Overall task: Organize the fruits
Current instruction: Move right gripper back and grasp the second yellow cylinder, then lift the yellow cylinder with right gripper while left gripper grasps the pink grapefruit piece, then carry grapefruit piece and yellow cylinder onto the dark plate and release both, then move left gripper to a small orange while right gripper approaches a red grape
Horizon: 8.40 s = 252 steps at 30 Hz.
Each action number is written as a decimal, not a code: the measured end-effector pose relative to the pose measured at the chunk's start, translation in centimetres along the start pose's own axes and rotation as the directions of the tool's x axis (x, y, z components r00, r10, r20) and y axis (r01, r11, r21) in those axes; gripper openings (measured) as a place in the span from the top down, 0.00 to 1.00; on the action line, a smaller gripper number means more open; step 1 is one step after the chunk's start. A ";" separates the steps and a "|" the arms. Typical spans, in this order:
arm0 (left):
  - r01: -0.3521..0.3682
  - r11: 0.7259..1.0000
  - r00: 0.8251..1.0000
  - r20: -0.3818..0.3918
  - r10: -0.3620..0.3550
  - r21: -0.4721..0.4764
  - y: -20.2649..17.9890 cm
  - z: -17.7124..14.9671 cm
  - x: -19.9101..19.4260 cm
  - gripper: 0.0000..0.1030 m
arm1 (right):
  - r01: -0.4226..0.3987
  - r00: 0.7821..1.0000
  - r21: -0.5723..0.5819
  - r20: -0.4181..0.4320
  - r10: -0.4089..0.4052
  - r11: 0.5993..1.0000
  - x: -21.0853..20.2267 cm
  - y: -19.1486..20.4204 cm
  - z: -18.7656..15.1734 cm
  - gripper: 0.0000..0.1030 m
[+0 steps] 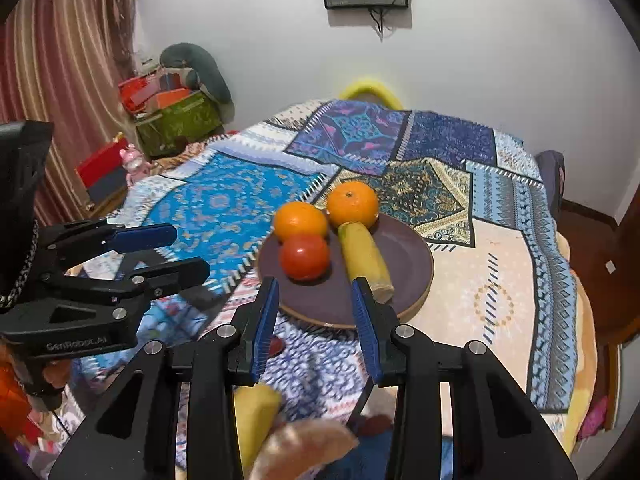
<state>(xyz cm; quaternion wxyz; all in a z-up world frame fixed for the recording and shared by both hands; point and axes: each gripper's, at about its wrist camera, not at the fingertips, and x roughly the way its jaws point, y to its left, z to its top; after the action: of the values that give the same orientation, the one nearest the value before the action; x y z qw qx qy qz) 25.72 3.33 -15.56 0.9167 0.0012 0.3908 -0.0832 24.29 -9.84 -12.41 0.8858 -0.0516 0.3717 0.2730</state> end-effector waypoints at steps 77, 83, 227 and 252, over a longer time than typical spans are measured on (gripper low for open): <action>0.187 0.962 0.939 -0.323 -0.116 0.199 -12.6 -7.4 5.7 0.37 | 0.061 0.996 0.211 -0.070 -0.047 0.976 -6.3 -5.4 -11.0 0.69; 0.185 0.966 0.927 -0.357 -0.111 0.179 -13.2 -7.7 7.9 0.44 | 0.027 0.999 0.235 -0.050 -0.015 0.972 -5.9 -6.4 -11.1 0.69; 0.080 0.995 0.974 -0.217 -0.066 0.057 -4.7 -7.5 1.4 0.41 | 0.107 0.994 0.077 -0.028 -0.105 0.991 -6.4 -1.8 -6.5 0.49; 0.079 0.996 0.977 -0.200 -0.072 0.030 -3.2 -6.4 3.9 0.65 | 0.098 0.981 0.125 -0.179 -0.075 0.987 0.6 -4.7 -9.5 0.49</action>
<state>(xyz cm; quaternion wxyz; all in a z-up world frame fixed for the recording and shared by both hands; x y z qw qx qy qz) 23.30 0.06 -22.57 0.8691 0.0117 0.4784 -0.1248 21.09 -16.34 -20.22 0.8625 -0.0323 0.4624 0.2031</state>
